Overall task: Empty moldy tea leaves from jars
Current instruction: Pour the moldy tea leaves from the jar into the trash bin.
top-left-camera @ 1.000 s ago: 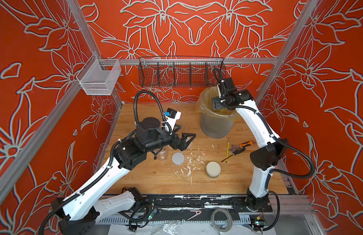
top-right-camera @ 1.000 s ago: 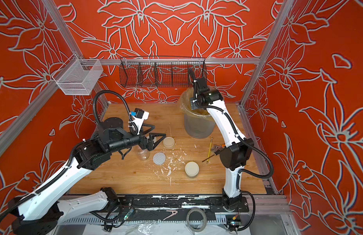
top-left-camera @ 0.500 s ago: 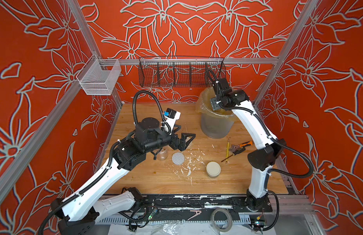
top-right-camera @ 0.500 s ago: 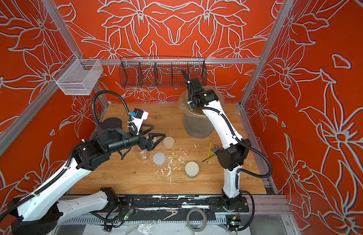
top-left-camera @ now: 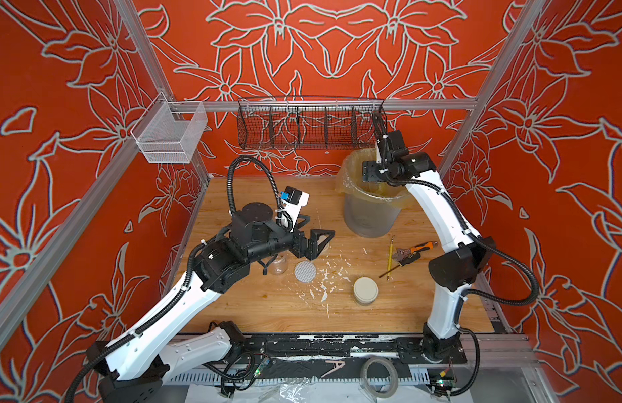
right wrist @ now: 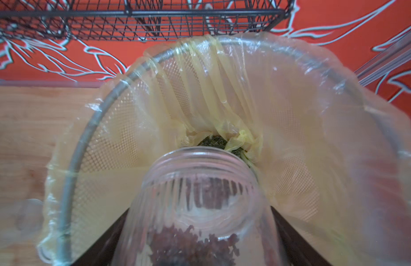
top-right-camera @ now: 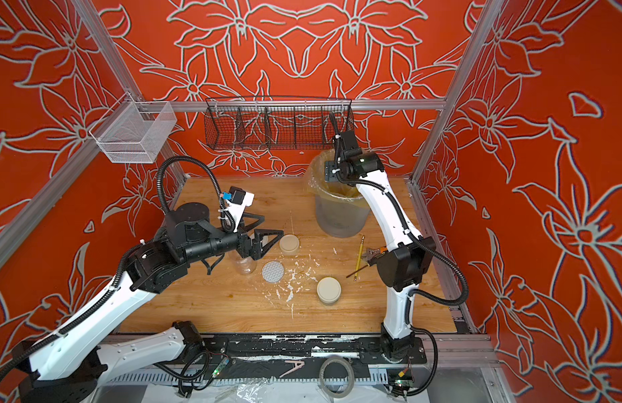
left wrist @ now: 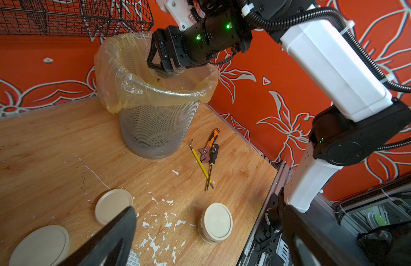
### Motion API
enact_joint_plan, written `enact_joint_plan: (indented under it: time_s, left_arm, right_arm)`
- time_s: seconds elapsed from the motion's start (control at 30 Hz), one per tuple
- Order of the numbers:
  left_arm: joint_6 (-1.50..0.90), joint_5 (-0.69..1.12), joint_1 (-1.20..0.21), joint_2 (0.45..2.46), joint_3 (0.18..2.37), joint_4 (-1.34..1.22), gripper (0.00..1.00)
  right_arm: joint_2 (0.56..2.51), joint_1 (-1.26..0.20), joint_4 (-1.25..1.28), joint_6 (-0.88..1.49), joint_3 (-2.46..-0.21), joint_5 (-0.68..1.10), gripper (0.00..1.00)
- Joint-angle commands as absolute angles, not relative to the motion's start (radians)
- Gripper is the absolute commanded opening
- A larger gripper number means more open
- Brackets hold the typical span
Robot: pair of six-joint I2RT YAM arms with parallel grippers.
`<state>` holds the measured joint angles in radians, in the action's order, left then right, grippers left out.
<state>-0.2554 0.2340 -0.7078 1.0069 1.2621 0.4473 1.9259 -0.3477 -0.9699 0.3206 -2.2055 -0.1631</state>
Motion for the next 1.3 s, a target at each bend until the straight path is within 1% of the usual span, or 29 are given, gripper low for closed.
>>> enact_joint_plan:
  time_s: [0.0,0.03,0.23,0.33,0.53,0.77,1.07,1.27]
  left_arm:
    - [-0.262,0.247,-0.713,0.996,1.249,0.433,0.97]
    - [-0.262,0.244,-0.713,0.961,1.245,0.431,0.97]
    - [-0.263,0.243,-0.713,0.952,1.236,0.425,0.97]
    - [-0.263,0.243,-0.713,0.950,1.239,0.430,0.97]
    - [-0.268,0.242,-0.713,0.947,1.238,0.426,0.97]
    - [-0.270,0.235,-0.713,0.940,1.237,0.430,0.97]
    - [-0.269,0.234,-0.713,0.946,1.237,0.425,0.97]
    - [-0.274,0.237,-0.712,0.954,1.239,0.422,0.97]
  right_arm:
    - [1.939,-0.340,-0.971,0.479,-2.262,-0.138,0.24]
    - [1.949,-0.338,-0.997,0.520,-2.287,-0.145,0.24]
    - [1.956,-0.336,-1.057,0.801,-2.310,-0.182,0.23]
    - [1.966,-0.330,-1.130,0.937,-2.344,-0.190,0.23]
    - [2.018,-0.308,-1.256,1.149,-2.481,-0.125,0.22]
    - [2.002,-0.291,-1.282,1.314,-2.474,-0.086,0.17]
    - [1.951,-0.288,-1.225,1.363,-2.403,-0.018,0.15]
    - [1.903,-0.278,-1.195,1.477,-2.358,0.033,0.10]
